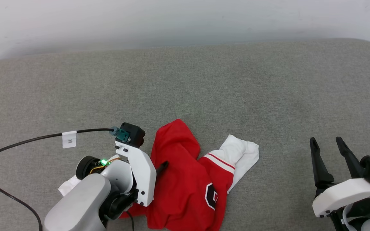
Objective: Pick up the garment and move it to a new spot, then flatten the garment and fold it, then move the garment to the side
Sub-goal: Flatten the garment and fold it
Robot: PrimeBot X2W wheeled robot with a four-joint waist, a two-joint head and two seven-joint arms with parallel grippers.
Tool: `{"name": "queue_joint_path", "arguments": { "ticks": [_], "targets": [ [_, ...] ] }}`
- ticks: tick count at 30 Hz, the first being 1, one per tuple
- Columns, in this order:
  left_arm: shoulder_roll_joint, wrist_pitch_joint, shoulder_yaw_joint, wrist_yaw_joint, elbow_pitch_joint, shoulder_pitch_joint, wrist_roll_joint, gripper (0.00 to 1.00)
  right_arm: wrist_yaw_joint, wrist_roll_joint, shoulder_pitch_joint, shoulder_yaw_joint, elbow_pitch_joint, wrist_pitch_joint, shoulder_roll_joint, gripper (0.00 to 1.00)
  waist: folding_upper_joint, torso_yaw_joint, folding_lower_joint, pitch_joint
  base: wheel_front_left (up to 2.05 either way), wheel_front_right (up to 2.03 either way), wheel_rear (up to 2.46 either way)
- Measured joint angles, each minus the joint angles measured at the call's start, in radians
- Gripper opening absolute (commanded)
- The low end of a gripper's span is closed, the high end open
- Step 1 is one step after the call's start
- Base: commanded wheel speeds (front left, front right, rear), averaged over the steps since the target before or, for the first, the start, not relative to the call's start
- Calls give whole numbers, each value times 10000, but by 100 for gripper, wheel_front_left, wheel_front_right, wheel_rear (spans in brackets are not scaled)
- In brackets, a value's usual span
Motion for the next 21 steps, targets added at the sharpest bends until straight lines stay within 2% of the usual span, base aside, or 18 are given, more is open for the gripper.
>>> {"name": "queue_joint_path", "arguments": {
  "ticks": [1,2,6,11,17,21],
  "targets": [
    [-23,21,-27,-25,104,-32,2,5,0,10,-14,0,40,-25,0,100,0,-19,0,15,0,0,0],
    [-35,69,-88,-33,219,-63,27,0,0,10,-26,-2,73,-38,0,100,0,-35,0,21,0,0,0],
    [-180,-493,-276,-123,63,-240,479,0,0,12,-44,-67,151,-113,0,100,0,-25,0,-3,0,0,0],
    [-476,-976,-911,-339,-1018,-313,1101,0,0,10,-37,-211,201,-128,0,100,0,152,0,-116,0,0,0],
    [-836,-573,-2284,-748,-2113,504,1360,0,0,8,-26,-194,203,-123,0,100,0,367,0,-288,0,0,0],
    [-880,-73,-3179,-1014,-2180,1244,1204,0,0,8,-22,-148,198,-107,0,100,0,491,0,-307,0,0,0]
  ]
}}
